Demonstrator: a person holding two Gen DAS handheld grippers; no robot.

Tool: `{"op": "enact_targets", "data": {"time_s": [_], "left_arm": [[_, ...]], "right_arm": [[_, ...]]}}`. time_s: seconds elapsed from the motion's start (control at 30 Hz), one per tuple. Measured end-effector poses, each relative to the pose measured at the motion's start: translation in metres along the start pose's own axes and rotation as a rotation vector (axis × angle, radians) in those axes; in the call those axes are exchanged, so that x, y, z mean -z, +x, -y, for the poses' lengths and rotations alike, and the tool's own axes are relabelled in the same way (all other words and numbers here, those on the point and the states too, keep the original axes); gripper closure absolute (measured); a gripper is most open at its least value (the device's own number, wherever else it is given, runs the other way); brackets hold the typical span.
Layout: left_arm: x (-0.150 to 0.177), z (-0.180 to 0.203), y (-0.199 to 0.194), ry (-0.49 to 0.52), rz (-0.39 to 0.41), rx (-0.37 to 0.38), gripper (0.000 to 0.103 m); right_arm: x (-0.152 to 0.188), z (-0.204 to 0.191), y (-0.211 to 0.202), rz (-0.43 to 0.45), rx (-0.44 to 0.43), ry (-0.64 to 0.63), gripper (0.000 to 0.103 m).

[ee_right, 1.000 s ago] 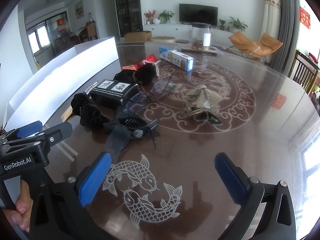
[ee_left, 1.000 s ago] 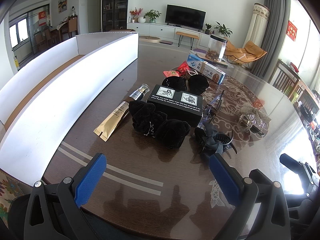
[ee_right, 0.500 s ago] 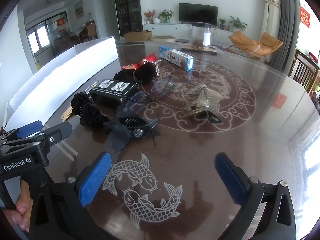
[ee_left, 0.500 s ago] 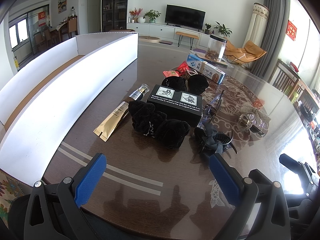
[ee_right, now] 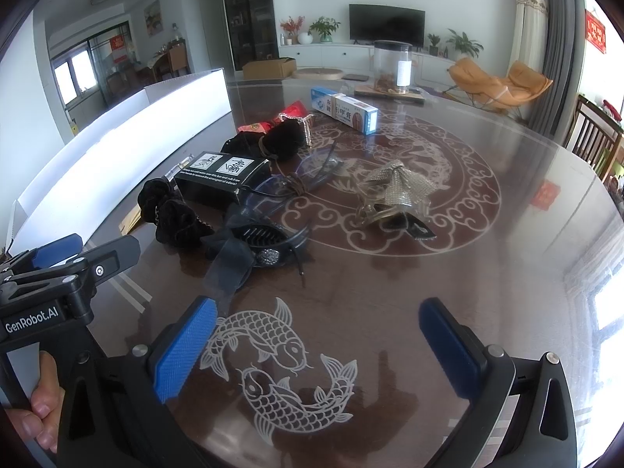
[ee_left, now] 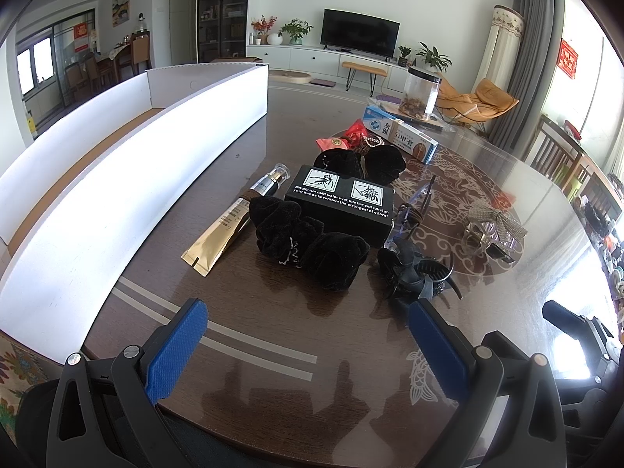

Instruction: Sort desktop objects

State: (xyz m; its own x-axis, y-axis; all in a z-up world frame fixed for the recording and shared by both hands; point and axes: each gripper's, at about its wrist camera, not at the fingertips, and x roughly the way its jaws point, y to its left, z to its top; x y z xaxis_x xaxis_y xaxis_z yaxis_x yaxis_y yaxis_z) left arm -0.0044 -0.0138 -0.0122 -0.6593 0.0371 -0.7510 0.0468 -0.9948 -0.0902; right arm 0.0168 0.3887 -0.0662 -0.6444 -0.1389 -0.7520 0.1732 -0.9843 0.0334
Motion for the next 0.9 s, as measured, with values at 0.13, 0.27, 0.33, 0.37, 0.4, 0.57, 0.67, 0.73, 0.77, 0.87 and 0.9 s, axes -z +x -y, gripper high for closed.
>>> {"op": "enact_targets", "data": {"time_s": [0.13,0.27,0.33,0.37,0.4,0.57,0.67,0.73,0.77,0.87,0.9], "left_arm": [[-0.0001,-0.0003,0.0001,-0.001,0.0,0.0,0.0],[-0.0001,-0.0003,0.0001,-0.001,0.0,0.0,0.0],[-0.0001,-0.0003,0.0001,-0.001,0.0,0.0,0.0],[-0.0001,-0.0003,0.0001,-0.001,0.0,0.0,0.0],[0.0,-0.0001,0.0001,-0.001,0.0,0.0,0.0],[-0.0001,-0.0003,0.0001,-0.001,0.0,0.0,0.0],[0.0002,0.0001,0.0,-0.001,0.0,0.0,0.0],[0.0001,0.0,0.0,-0.001,0.0,0.0,0.0],[0.0,-0.0004,0.0001,-0.001,0.0,0.0,0.0],[0.0,-0.0004,0.0001,-0.001,0.0,0.0,0.0],[0.0001,-0.0002,0.0,-0.001,0.0,0.0,0.0]], "right_arm": [[0.0004,-0.0002,0.0003,-0.001,0.0,0.0,0.0],[0.0005,-0.0004,0.0005,-0.001,0.0,0.0,0.0],[0.0006,-0.0004,0.0005,-0.001,0.0,0.0,0.0],[0.0005,-0.0003,0.0005,-0.001,0.0,0.0,0.0],[0.0005,-0.0003,0.0005,-0.002,0.0,0.0,0.0],[0.0008,-0.0005,0.0008,-0.002,-0.001,0.0,0.0],[0.001,-0.0007,0.0008,-0.003,0.0,0.0,0.0],[0.0008,-0.0005,0.0008,-0.002,-0.001,0.001,0.0],[0.0009,-0.0006,0.0008,-0.003,-0.001,0.001,0.0],[0.0016,-0.0014,0.0016,-0.005,-0.001,0.0,0.0],[0.0021,-0.0019,0.002,-0.006,-0.001,0.0,0.0]]}}
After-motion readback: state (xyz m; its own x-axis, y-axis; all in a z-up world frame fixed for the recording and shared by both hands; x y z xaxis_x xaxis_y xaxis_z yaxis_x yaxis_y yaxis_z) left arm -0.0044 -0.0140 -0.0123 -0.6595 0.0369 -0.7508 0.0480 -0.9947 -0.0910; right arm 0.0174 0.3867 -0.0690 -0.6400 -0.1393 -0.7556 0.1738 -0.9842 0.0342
